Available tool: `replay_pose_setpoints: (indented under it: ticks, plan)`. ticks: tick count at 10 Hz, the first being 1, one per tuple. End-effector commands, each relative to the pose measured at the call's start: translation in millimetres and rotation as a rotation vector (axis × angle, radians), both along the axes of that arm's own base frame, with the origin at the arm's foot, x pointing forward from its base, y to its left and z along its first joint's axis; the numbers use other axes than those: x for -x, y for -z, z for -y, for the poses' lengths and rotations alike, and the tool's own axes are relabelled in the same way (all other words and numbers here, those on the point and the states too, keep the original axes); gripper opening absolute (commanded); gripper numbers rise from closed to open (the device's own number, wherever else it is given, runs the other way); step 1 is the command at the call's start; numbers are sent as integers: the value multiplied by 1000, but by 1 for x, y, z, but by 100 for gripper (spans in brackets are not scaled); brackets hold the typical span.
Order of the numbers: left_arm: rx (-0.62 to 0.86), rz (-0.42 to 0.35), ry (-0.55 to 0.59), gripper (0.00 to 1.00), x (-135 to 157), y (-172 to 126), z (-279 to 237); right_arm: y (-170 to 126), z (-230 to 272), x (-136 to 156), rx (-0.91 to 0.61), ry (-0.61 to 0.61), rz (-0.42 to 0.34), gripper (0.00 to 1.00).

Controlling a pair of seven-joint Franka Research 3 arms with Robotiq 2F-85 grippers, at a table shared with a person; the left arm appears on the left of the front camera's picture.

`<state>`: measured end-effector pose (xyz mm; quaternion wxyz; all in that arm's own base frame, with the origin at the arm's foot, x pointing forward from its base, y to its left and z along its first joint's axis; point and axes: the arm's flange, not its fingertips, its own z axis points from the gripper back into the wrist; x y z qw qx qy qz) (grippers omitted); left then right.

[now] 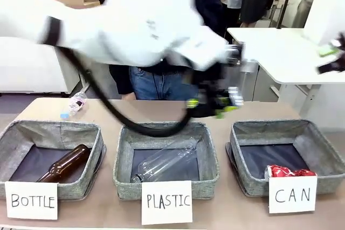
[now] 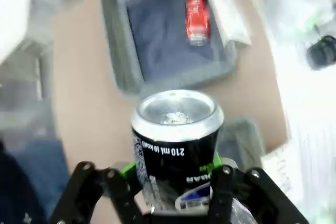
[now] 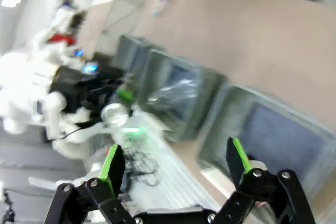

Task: Sort the can waste into the basket.
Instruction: Pick up the can waste from the table and place it in the right Fabric basket.

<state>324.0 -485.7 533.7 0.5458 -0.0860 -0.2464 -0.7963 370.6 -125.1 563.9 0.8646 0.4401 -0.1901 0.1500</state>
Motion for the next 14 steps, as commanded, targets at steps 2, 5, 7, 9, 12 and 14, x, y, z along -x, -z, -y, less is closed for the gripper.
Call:
replay_pose_setpoints:
  ticks: [2, 5, 7, 9, 12, 14]
  plan:
    - [-2, 99, 147, 40, -31, 33, 105, 1, 127, 66, 220, 198, 20, 100]
    - [67, 89, 263, 40, -17, 67, 171, -6, 106, 60, 172, 173, 17, 100]
    - [40, 59, 263, 40, -23, 73, 177, -6, 106, 60, 172, 173, 17, 100]
    - [20, 23, 288, 40, -28, 75, 177, -6, 106, 60, 172, 173, 17, 100]
    - [2, 19, 310, 100, -28, 76, 178, -6, 106, 60, 172, 173, 17, 100]
    - [1, 17, 304, 100, -31, 75, 175, -6, 106, 60, 172, 173, 17, 100]
